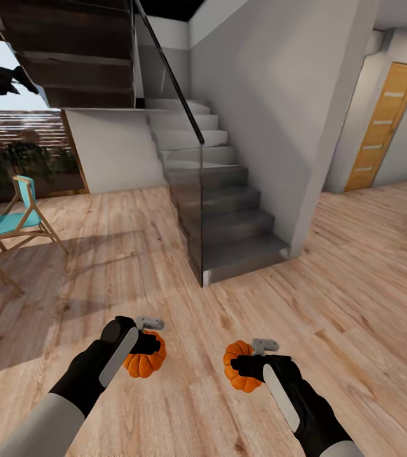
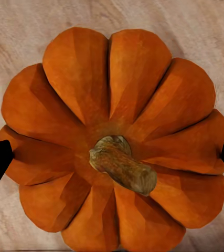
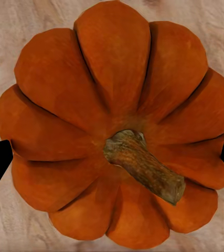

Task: Place each of the two pumpkins and all three candles from the living room inside a cabinet in the living room (use any cabinet), then make sure every cabinet is closed, and position the cauldron so it is next to a table in the living room.

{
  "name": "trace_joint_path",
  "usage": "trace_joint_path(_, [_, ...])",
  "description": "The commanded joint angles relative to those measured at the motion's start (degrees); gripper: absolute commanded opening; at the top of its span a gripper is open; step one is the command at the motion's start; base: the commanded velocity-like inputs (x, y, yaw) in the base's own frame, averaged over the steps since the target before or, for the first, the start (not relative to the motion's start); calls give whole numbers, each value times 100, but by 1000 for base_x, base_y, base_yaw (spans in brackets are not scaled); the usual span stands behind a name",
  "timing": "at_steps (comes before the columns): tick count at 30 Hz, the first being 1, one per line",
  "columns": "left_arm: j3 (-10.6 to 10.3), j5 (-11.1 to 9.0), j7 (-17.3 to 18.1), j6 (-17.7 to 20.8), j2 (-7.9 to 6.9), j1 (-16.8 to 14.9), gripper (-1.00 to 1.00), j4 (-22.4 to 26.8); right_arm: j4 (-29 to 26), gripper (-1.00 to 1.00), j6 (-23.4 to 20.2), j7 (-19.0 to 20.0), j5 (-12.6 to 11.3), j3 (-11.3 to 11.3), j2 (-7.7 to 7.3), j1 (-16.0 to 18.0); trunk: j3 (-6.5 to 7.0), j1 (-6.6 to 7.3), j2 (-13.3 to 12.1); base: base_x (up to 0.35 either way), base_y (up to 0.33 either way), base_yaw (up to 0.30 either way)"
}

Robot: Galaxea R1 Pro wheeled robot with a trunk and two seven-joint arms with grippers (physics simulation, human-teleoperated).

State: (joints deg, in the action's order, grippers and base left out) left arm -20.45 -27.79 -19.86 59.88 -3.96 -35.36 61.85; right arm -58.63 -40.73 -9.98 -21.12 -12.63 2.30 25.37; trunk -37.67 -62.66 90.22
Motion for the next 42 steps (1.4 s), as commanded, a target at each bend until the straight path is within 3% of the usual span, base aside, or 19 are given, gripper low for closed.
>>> trace_joint_path(1, [-20,-46,-62,12,-7,-6,-100,7,-8,-100,-13,-47,-68,-9,-2,3,8,23,-38,0,0,237])
trace_joint_path(42, [-21,-46,-62,12,-9,-6,-100,3,97,-100,-5,-47,-67,-21,-1,3,531,924,-1683,0,0,237])
